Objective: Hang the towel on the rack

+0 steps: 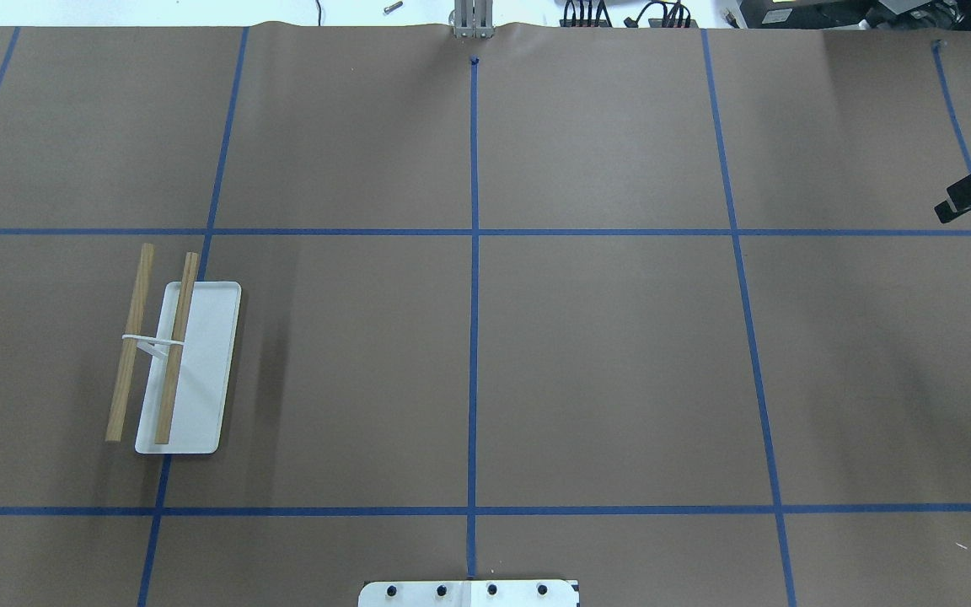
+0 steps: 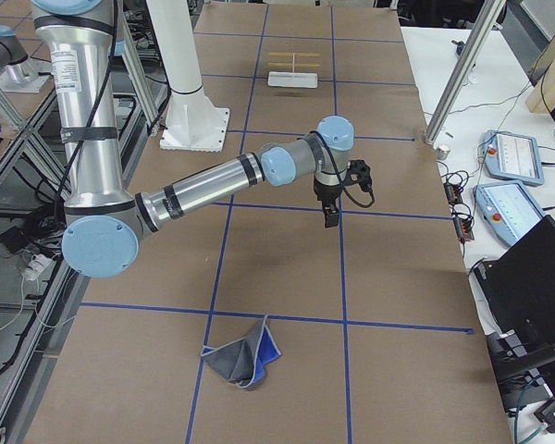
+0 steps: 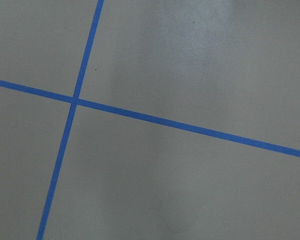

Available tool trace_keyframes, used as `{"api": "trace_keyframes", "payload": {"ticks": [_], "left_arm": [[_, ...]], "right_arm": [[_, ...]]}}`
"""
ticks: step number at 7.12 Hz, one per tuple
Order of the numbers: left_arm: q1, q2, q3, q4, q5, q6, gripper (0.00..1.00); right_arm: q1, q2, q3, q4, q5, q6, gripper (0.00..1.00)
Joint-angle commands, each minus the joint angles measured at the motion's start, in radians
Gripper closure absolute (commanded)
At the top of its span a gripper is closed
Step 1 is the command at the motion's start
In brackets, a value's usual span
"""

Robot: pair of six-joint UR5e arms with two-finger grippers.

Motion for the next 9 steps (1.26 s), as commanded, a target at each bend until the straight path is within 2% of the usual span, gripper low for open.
{"api": "trace_keyframes", "payload": {"ticks": [1, 2, 6, 8, 9], "left_arm": [[0.002, -0.007, 0.002, -0.011, -0.002, -0.052, 0.02], [0.014, -0.015, -0.005, -0.017, 0.0, -0.114, 0.02], [0.021, -0.01, -0.002, -0.048, 0.009, -0.115, 0.02], [0.021, -0.007, -0.002, -0.049, 0.012, -0.117, 0.02], [0.021, -0.009, 0.0, -0.048, 0.012, -0.117, 0.02]], "right_arm": [[-0.002, -0.001, -0.022, 0.0, 0.0, -0.001, 0.0], [-0.002, -0.001, -0.025, 0.0, 0.003, -0.001, 0.0], [0.0, -0.025, -0.044, 0.0, 0.0, -0.007, 0.0], [0.0, -0.042, 0.005, 0.0, -0.003, -0.001, 0.0], [0.0, -0.097, 0.002, 0.001, -0.002, -0.017, 0.0]]}}
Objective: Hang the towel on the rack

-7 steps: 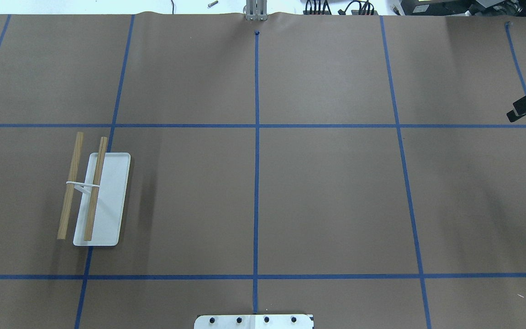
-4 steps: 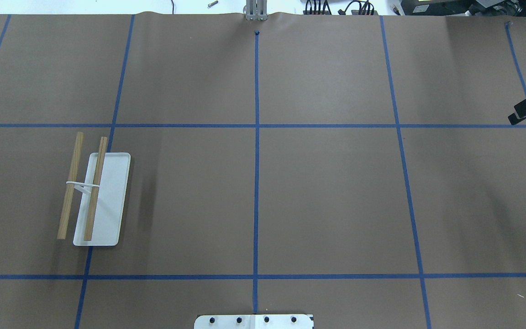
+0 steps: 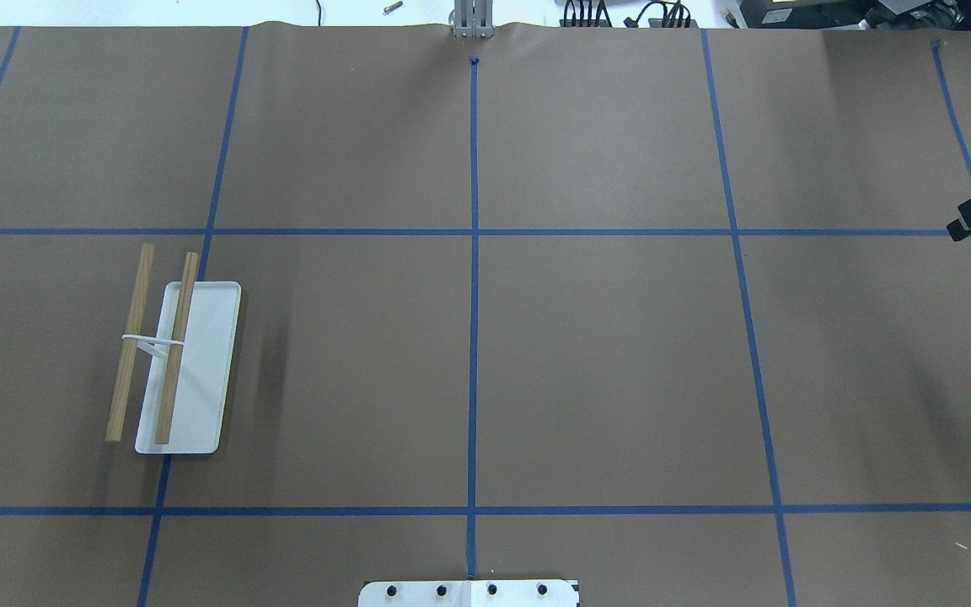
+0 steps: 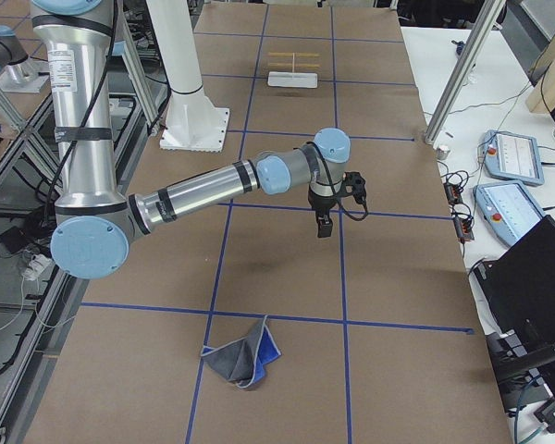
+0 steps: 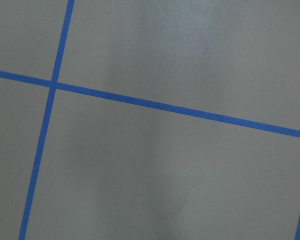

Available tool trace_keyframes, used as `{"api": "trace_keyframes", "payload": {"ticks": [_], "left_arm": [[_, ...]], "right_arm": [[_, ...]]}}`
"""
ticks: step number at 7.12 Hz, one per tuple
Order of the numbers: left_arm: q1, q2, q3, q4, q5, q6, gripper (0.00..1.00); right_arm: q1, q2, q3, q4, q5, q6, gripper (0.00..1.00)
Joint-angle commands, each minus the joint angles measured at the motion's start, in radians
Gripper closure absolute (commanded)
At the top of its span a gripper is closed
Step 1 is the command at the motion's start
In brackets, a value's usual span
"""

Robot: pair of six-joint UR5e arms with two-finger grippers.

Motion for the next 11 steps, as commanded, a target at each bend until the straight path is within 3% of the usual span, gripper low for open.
{"api": "trace_keyframes", "payload": {"ticks": [1, 2, 3, 5, 11], "left_arm": [[0.0, 0.0, 0.002, 0.001, 0.001, -0.003, 0.02], [0.0, -0.002, 0.002, 0.001, 0.002, -0.006, 0.02], [0.0, 0.0, 0.002, 0.001, 0.002, -0.006, 0.02], [0.0, 0.003, -0.001, 0.001, 0.001, -0.011, 0.02], [-0.001, 0.008, -0.021, -0.001, 0.002, -0.062, 0.02]], "right_arm": [[0.023, -0.07, -0.024, -0.001, -0.006, -0.201, 0.0], [0.093, -0.067, -0.143, -0.001, 0.0, -0.502, 0.0], [0.132, -0.064, -0.218, -0.001, 0.005, -0.621, 0.0], [0.133, -0.081, -0.317, -0.001, 0.014, -0.681, 0.0], [0.014, -0.115, -0.376, 0.001, 0.006, -0.887, 0.1]]}}
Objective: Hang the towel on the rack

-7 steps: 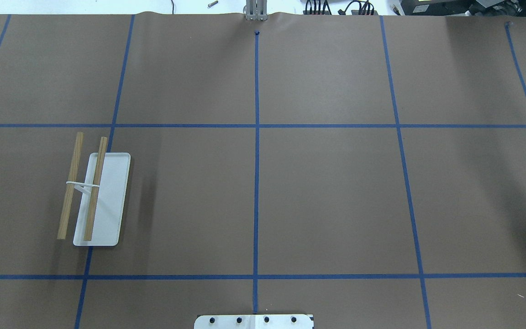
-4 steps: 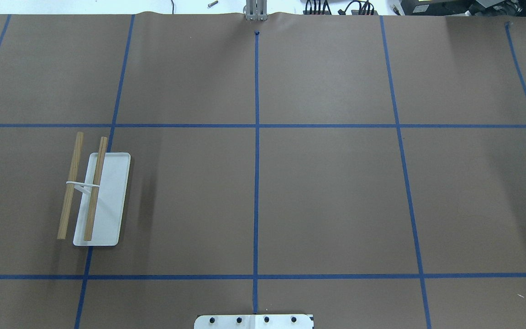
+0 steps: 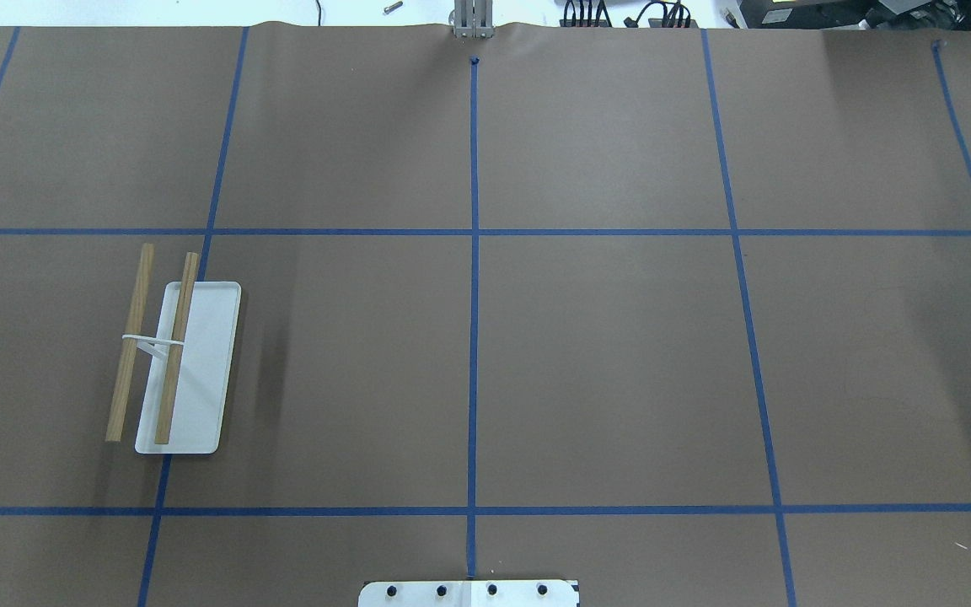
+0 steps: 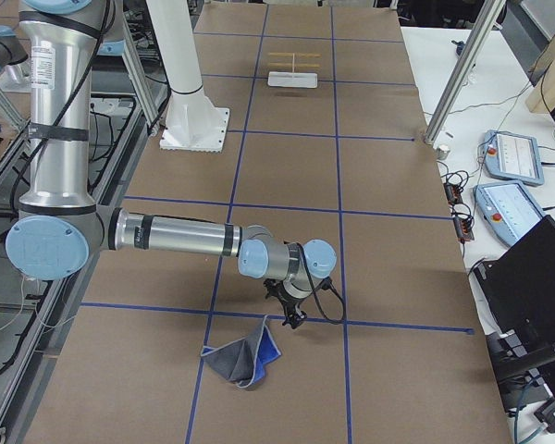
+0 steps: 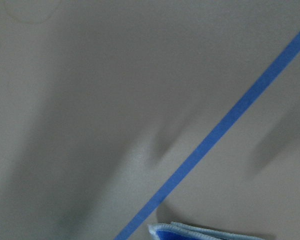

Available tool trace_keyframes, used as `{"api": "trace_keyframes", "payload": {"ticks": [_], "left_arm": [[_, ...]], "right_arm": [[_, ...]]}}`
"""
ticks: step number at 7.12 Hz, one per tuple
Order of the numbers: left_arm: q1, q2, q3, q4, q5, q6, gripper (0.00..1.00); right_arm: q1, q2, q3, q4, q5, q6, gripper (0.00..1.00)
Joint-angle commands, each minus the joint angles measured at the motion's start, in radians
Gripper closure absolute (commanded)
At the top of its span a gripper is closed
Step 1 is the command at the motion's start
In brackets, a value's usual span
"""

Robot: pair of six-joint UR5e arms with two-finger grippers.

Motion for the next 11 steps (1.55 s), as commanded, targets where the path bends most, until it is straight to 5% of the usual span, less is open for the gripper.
{"api": "trace_keyframes", "payload": {"ticks": [1, 4, 5, 6, 7, 11], "left_arm": [[-0.001, 0.001, 0.002, -0.001, 0.001, 0.001, 0.02], [-0.001, -0.001, 0.01, -0.001, 0.001, 0.001, 0.02], [-0.001, -0.005, 0.011, -0.001, 0.001, 0.001, 0.02], [-0.001, -0.005, 0.01, -0.001, 0.001, 0.001, 0.02], [-0.001, -0.005, 0.008, -0.001, 0.001, 0.0, 0.02], [-0.001, -0.005, 0.011, -0.001, 0.001, -0.006, 0.02]], "right_arm": [[-0.062, -0.004, -0.014, 0.002, -0.005, -0.028, 0.13], [-0.097, -0.002, -0.022, 0.002, -0.065, -0.061, 0.24], [-0.097, 0.004, -0.052, 0.002, -0.071, -0.111, 0.46], [-0.097, 0.01, -0.066, 0.002, -0.073, -0.127, 0.91], [-0.097, 0.012, -0.065, 0.002, -0.073, -0.13, 1.0], [-0.058, 0.054, -0.036, -0.031, -0.059, -0.108, 1.0]]}}
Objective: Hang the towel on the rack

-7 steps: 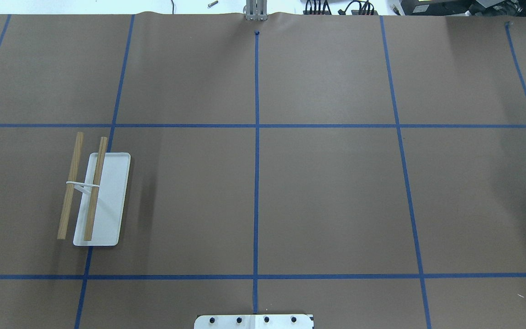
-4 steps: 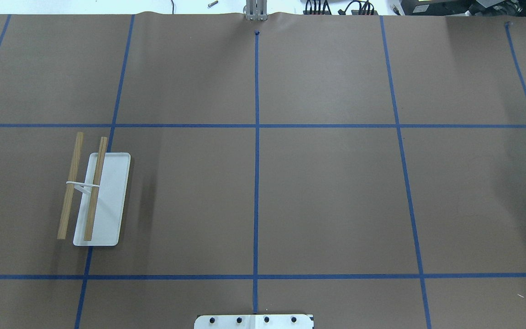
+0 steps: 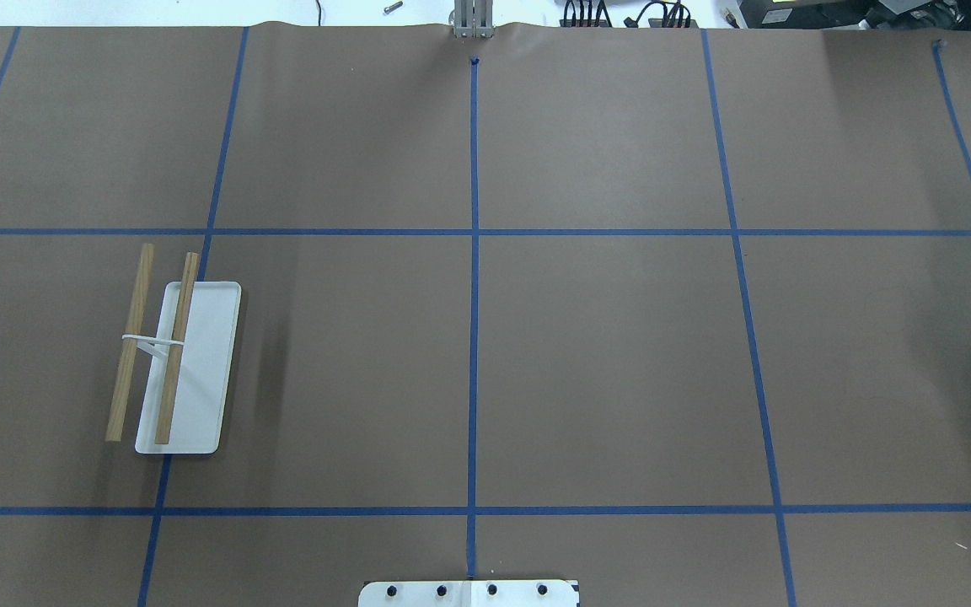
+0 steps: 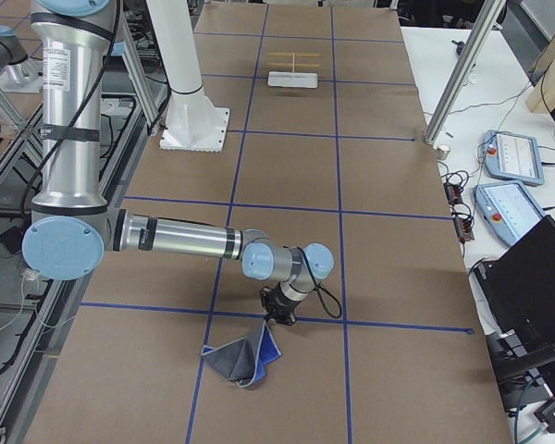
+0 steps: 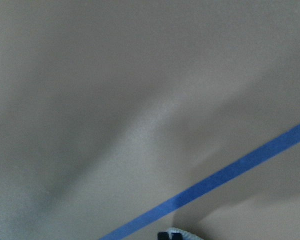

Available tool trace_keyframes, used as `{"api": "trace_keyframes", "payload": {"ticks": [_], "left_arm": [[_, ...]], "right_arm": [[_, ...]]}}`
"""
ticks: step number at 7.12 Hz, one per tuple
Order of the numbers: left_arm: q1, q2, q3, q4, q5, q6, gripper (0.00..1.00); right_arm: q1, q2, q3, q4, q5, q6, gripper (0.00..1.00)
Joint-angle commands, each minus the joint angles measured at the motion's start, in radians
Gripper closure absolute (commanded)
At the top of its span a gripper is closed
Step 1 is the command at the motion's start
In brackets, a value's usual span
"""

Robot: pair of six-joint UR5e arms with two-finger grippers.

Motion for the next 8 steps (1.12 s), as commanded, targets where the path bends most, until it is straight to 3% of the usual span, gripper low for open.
{"api": "trace_keyframes", "payload": {"ticks": [1, 3, 4, 6, 8], "left_arm": [[0.0, 0.0, 0.003, -0.001, 0.0, -0.011, 0.02], [0.0, -0.002, 0.002, 0.001, -0.002, -0.014, 0.02], [0.0, -0.003, -0.003, -0.001, -0.003, -0.024, 0.02], [0.003, -0.033, -0.012, -0.019, -0.014, -0.172, 0.02], [0.067, -0.13, -0.01, -0.042, -0.057, -0.442, 0.02]], "right_arm": [[0.059, 0.078, 0.032, -0.126, 0.016, 0.021, 1.0], [0.121, 0.155, 0.157, -0.368, 0.06, 0.084, 1.0], [0.133, 0.162, 0.264, -0.432, 0.095, 0.244, 1.0], [0.13, 0.186, 0.454, -0.436, 0.228, 0.589, 1.0], [0.118, 0.273, 0.553, -0.434, 0.348, 0.858, 1.0]]}}
